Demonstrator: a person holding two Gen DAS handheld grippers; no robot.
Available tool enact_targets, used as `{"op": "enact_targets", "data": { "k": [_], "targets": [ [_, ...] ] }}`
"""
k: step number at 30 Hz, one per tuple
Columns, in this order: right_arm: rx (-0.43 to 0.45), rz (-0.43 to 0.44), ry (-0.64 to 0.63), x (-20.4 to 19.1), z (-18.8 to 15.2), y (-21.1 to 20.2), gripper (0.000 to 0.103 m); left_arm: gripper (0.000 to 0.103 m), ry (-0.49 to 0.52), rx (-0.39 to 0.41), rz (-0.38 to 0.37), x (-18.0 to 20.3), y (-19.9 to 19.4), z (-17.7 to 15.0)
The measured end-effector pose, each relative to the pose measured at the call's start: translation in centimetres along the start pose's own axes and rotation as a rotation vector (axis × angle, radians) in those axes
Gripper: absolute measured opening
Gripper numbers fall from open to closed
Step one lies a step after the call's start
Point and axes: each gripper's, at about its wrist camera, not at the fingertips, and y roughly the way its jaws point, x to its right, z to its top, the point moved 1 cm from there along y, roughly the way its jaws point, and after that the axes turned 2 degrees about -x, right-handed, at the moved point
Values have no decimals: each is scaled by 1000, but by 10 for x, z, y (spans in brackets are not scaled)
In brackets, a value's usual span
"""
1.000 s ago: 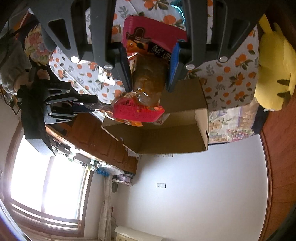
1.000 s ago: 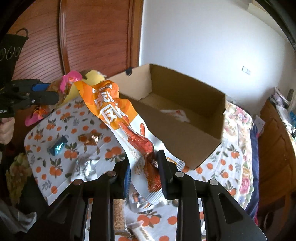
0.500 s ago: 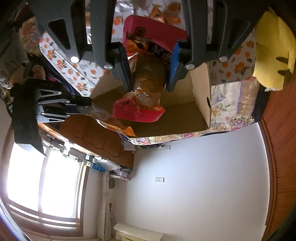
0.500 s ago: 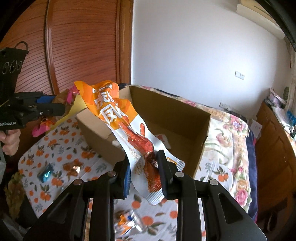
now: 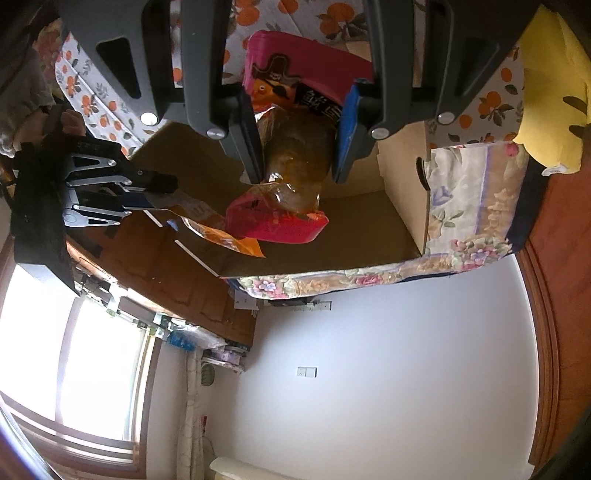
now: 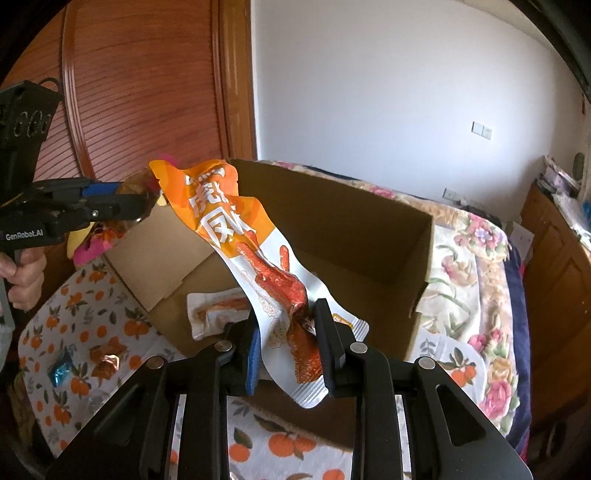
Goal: Organize snacks
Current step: 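Carry the brown pouch and orange wrapper over the box with both tools, then open both tools to drop the pouch and wrapper into the box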
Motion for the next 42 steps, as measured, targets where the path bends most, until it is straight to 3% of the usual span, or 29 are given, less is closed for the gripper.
{"op": "enact_targets", "data": {
  "k": [12,15,33,42],
  "targets": [
    [-17,4,20,3,-10,22,25,39,-17,-39,11,3,27,-17],
    [-25,1,20,2,-8,25,25,45,-4,-30,22,5,25,-17],
    [-50,-13,57,2,-5,30,26,57,28,-67,102,13,-14,-44],
    [-24,-22,78,-5,-3,13,28,65,42,-62,149,17,-40,-61]
  ]
}}
